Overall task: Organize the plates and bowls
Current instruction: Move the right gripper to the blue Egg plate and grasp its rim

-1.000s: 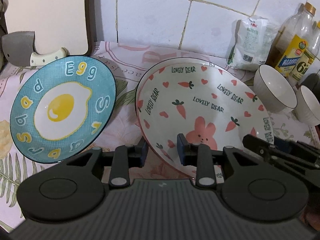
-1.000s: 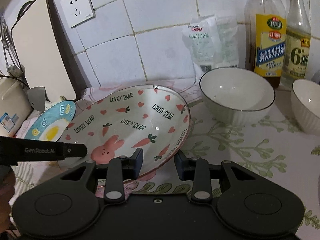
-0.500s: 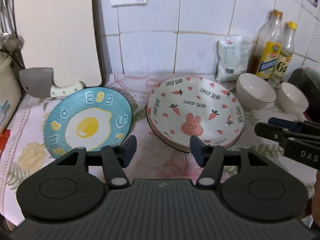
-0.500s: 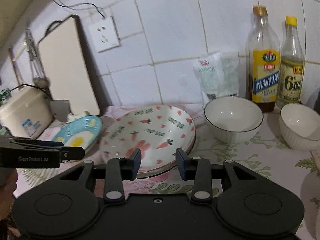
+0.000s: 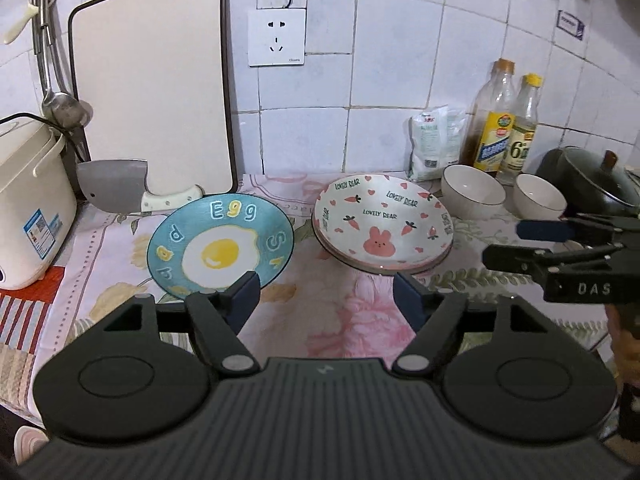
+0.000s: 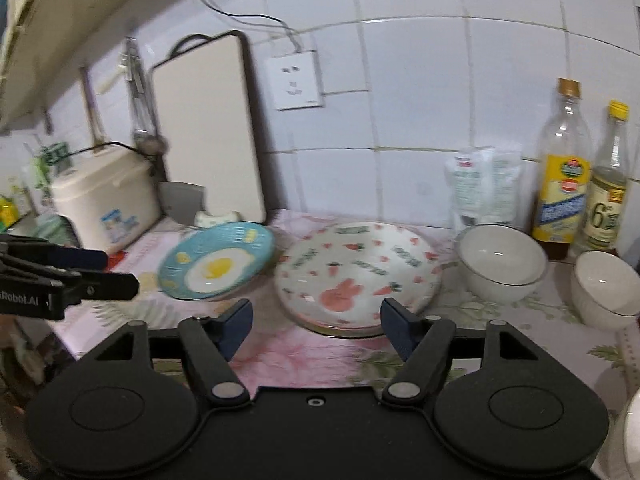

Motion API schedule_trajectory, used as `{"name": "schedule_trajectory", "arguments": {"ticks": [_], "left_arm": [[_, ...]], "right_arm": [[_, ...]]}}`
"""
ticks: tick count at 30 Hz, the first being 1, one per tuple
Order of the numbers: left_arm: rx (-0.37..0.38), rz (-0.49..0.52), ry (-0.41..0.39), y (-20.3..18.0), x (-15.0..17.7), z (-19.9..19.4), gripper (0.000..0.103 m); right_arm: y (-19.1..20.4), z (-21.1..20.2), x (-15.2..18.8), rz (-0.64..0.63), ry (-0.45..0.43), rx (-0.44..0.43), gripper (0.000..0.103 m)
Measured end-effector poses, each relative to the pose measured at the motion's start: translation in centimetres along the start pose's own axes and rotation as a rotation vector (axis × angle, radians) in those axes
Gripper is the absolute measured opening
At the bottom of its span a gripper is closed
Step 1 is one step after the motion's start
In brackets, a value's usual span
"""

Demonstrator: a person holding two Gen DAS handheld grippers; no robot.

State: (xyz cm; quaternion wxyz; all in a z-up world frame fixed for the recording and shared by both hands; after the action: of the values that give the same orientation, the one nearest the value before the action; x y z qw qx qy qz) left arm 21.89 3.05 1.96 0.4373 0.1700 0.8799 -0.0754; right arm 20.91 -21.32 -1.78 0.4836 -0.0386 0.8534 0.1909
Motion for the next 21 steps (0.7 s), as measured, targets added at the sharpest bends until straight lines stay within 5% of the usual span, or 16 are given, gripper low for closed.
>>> {"name": "schedule_trajectory", "arguments": {"ticks": [9, 21], "left_arm": [[0.0, -0.061, -0.037, 4.1, 2.9, -1.2, 0.076], [-0.073, -0.153, -0.152, 12.3, 6.1, 1.2, 0.08]], "right_arm": [[5.0, 2.3, 0.7, -0.027, 0.001, -0.147, 0.082], [9.4, 11.3, 1.6, 0.069, 0.02, -0.247, 0.082]]}}
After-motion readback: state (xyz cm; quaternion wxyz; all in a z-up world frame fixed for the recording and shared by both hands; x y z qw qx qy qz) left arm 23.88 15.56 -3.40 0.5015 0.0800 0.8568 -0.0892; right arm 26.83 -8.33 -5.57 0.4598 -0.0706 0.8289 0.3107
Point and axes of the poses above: each gripper's, at about its wrist camera, not at the fingertips, and z roughly the way its jaws point, y to its left, x to its underside, the point moved 5 cm from there along z, roughly the way its jaws point, and after that the axes turned 4 degrees about z, right-handed, at the moved point
